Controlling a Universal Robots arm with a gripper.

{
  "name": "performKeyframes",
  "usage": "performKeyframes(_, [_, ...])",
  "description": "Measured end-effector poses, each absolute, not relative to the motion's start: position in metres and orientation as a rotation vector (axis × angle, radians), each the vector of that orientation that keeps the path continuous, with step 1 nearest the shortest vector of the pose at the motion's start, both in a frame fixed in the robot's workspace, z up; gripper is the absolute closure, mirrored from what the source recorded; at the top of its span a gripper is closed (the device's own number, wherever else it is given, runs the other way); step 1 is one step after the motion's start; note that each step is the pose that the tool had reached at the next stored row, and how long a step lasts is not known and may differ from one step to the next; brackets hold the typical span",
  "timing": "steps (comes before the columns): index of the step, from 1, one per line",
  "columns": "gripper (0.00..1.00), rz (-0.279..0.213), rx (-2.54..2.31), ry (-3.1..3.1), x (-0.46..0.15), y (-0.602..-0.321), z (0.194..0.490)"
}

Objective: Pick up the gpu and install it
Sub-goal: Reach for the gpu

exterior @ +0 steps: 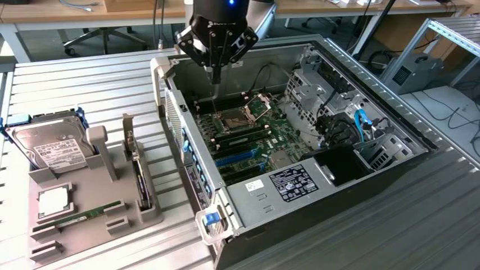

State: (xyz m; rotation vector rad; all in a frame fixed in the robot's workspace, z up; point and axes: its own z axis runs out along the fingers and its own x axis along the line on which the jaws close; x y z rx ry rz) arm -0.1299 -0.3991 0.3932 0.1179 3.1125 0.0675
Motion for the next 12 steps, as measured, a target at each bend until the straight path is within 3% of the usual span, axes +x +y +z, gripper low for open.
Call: performKeyframes(12, [0.89, 0.067, 0.118, 3.112, -0.1329, -0.3991, 0.3932])
